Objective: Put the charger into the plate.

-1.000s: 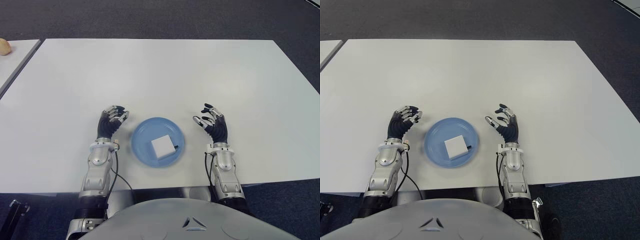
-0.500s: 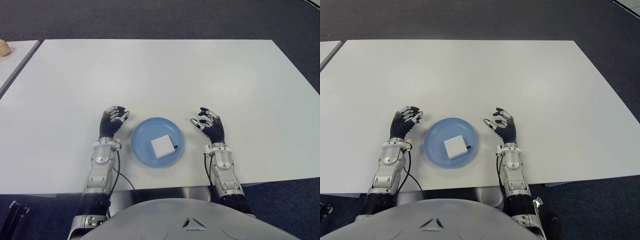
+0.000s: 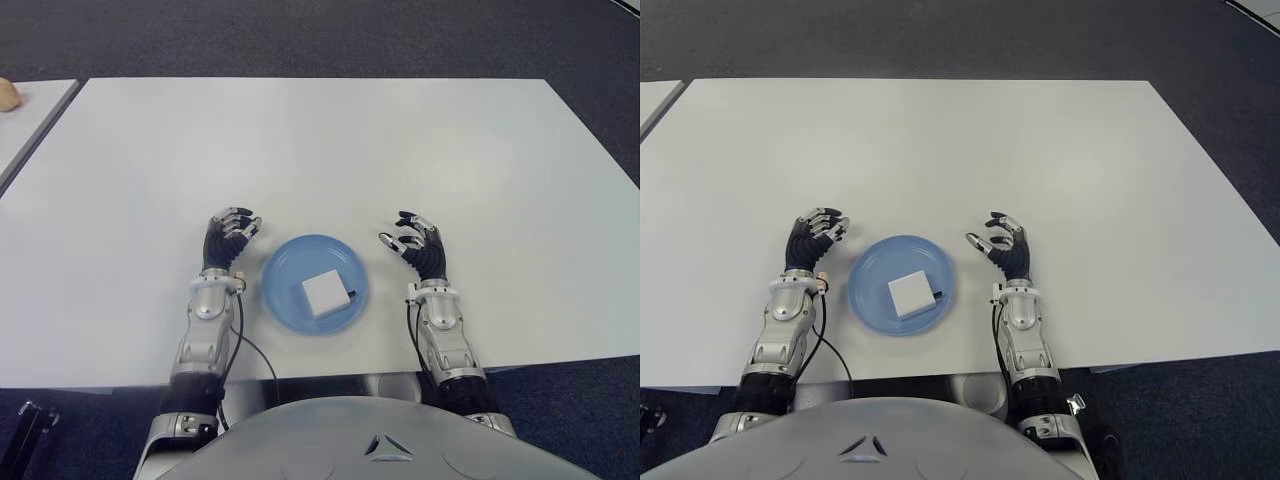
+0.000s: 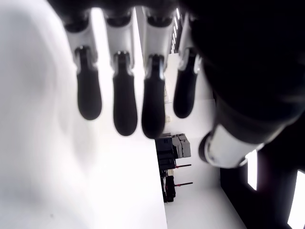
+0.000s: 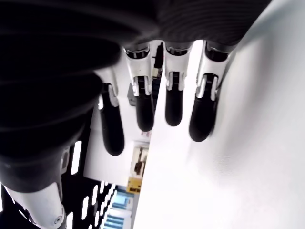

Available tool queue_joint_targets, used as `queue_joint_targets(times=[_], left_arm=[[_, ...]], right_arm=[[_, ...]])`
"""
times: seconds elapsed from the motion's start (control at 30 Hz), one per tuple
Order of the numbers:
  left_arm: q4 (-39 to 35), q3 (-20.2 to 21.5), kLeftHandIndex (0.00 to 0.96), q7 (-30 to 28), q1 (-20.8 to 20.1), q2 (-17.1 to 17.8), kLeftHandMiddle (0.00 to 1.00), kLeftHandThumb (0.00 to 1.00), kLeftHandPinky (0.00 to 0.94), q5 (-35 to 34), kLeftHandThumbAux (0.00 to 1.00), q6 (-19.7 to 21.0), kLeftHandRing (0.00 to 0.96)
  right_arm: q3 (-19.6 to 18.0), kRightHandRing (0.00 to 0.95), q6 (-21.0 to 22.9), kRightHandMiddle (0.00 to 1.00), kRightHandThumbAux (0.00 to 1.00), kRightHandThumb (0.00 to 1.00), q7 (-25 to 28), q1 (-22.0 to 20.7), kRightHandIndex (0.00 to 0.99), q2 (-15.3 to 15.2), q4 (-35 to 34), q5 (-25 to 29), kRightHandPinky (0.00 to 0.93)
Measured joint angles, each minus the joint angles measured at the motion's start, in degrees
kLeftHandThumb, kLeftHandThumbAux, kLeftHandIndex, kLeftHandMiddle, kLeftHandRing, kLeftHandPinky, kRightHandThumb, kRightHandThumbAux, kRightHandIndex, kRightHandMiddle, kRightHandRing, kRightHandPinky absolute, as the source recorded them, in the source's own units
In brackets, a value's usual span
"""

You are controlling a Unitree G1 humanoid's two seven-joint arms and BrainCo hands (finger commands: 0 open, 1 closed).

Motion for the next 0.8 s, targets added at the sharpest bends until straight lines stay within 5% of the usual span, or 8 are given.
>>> queue_joint_targets(times=[0.8], left_arm=[[10.4, 2.0, 0.427, 1.5, -6.2, 0.4, 0.520, 0.707, 0.485, -0.1, 0.720, -3.7, 0.506]], right_arm=[[-0.4, 0.497, -2.7, 0.485, 0.732, 0.704, -0.8, -4.8, 0.425, -0.1, 7.1, 0.1, 0.510]])
